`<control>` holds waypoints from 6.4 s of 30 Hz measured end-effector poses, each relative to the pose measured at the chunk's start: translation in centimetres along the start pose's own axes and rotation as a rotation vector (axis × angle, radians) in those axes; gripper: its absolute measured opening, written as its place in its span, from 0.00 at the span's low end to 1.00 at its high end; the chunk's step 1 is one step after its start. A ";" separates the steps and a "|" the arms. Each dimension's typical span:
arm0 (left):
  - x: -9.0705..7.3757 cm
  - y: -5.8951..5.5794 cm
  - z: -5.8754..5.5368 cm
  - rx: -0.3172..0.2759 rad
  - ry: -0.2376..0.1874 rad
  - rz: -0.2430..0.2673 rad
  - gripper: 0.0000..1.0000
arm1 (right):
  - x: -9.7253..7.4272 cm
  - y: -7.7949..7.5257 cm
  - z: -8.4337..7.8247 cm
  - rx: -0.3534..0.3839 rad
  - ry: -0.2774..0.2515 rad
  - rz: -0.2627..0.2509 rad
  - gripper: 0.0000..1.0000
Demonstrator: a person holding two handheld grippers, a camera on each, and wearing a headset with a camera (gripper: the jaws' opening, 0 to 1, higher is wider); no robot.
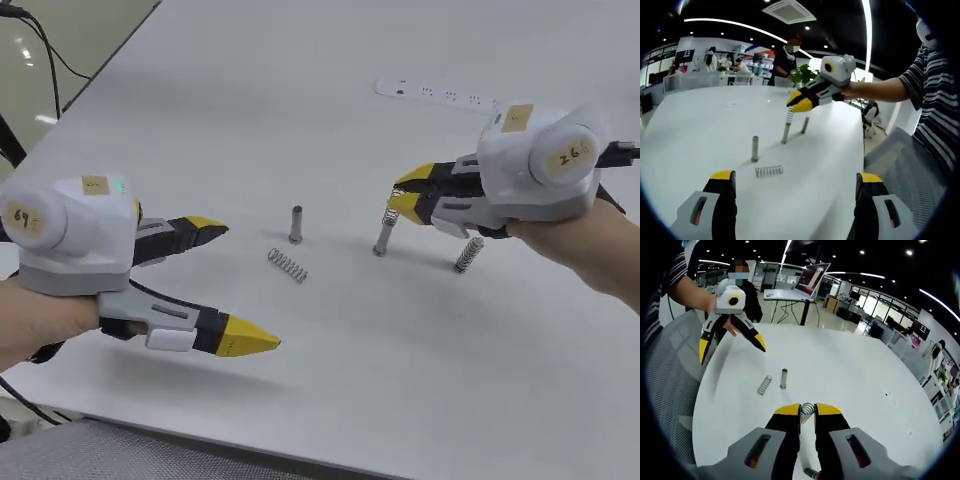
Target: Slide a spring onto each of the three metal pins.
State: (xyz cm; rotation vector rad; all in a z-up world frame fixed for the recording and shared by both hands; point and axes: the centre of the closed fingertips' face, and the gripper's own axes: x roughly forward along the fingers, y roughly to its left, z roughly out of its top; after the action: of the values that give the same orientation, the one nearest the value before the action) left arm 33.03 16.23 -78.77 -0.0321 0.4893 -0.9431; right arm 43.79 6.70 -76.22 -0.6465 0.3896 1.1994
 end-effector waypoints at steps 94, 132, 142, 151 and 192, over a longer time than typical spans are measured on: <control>0.4 0.4 0.6 -0.002 0.002 -0.010 0.95 | -0.8 6.6 -6.2 0.429 -0.050 0.017 0.13; -0.3 0.6 -0.1 -0.015 0.009 0.003 0.95 | 6.8 8.4 0.1 0.320 -0.053 0.110 0.12; -0.2 0.5 -0.2 -0.017 0.012 0.000 0.95 | 8.8 9.2 0.5 0.303 -0.027 0.123 0.12; -0.3 0.5 -0.3 -0.021 0.014 0.001 0.95 | 10.1 9.5 -0.7 0.281 0.022 0.110 0.12; 2.9 -1.9 1.6 -0.006 0.003 -0.101 0.82 | 1.3 9.3 -1.5 0.120 -0.005 0.137 0.07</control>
State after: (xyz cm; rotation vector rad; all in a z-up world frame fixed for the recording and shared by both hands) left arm 33.60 12.52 -78.00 -0.0611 0.4968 -1.0405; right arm 35.52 8.64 -80.50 -0.5199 0.5044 1.2972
